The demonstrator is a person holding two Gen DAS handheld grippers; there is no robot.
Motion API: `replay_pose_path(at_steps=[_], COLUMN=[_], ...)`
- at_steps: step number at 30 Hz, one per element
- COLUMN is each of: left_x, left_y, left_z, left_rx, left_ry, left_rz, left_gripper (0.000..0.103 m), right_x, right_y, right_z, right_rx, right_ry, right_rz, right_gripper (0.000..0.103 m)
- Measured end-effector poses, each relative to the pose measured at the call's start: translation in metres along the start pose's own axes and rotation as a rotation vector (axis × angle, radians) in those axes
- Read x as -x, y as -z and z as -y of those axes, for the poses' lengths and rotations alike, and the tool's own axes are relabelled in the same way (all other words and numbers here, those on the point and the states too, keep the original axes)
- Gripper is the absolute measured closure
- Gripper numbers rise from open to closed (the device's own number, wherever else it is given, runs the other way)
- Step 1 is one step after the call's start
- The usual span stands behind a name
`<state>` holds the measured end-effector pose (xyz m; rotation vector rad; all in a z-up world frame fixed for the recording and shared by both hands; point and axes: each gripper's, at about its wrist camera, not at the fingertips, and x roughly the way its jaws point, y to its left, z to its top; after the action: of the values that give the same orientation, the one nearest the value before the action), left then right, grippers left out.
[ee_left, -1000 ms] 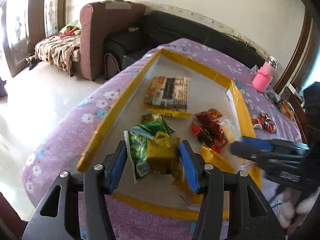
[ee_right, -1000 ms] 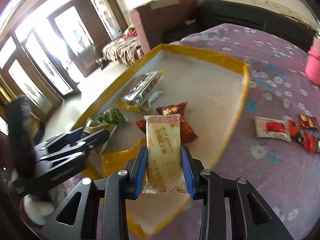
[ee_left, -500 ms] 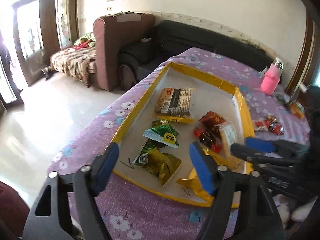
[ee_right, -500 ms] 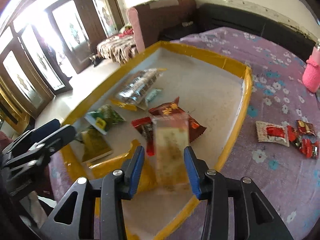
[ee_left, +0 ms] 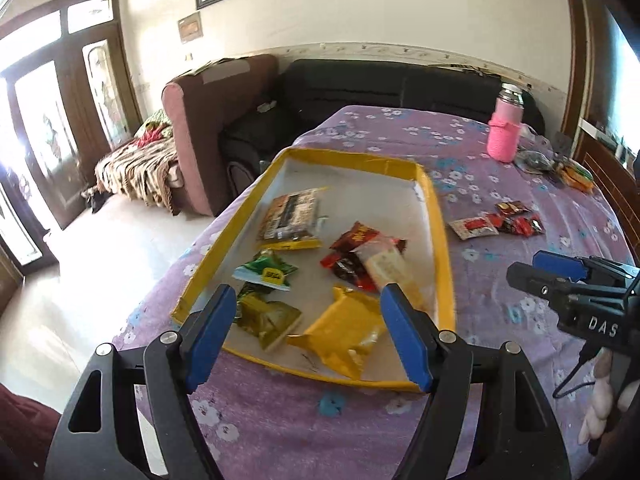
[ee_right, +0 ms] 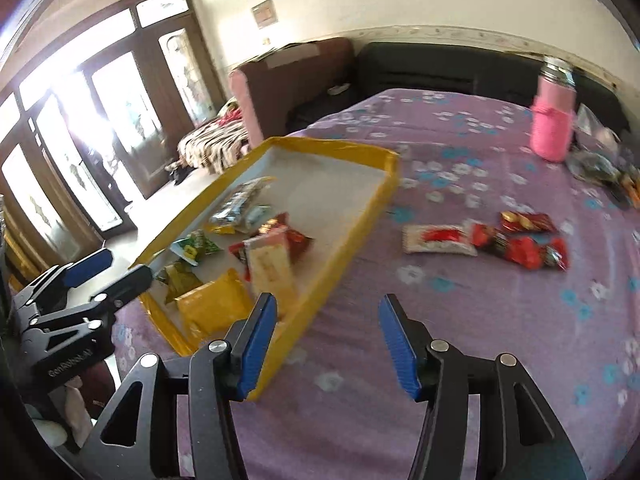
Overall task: Organize snacks
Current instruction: 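Move both tools back toward the red candies on the bedspread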
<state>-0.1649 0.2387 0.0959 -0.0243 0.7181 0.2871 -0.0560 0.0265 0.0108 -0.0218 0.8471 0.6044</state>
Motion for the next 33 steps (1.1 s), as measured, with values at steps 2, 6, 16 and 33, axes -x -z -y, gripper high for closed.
replay_pose_path(at_steps=[2,6,16,33], left_x=[0.002,0.008,0.01,-0.002], left_y=[0.001,0.003,0.005,0.008], left_z=[0.006,0.019,0.033,0.052], left_rx=[-0.016,-0.05,-0.069,-0.083], left_ry=[0.002,0.012,0.058,0.257], left_rz=[0.001,0.005,-0.005,-0.035], left_gripper=[0.028,0.028,0.028,0.028], right_x=[0.008,0.023,0.04,0.01], right_y=[0.004,0.013,0.026,0.032], right_z=[0.014,0.038,0.084,0.147], right_rx=[-0.028,-0.073,-0.16,-0.326], right_ry=[0.011,0.04,0.104,0.139], right_rz=[0.012,0.033,0.05,0.001], right_gripper=[0.047,0.046,0.045,0.045])
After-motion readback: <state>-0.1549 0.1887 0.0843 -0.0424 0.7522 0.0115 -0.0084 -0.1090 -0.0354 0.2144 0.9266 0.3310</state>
